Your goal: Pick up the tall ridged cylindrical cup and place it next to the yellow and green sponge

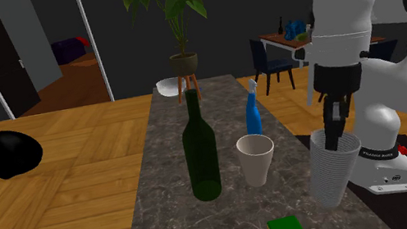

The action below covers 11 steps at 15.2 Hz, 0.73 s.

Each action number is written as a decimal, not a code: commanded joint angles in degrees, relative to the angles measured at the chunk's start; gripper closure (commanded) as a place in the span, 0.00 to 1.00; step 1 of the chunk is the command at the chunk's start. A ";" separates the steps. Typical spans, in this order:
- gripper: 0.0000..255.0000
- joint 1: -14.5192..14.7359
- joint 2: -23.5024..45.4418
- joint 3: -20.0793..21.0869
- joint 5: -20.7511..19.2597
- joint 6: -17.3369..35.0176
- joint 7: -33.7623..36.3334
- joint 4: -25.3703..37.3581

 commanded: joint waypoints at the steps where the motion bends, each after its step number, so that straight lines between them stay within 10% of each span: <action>1: 1.00 0.21 0.20 0.61 0.60 1.57 -0.18 -1.34; 11: 1.00 1.04 2.72 3.96 3.82 10.05 -1.29 -7.38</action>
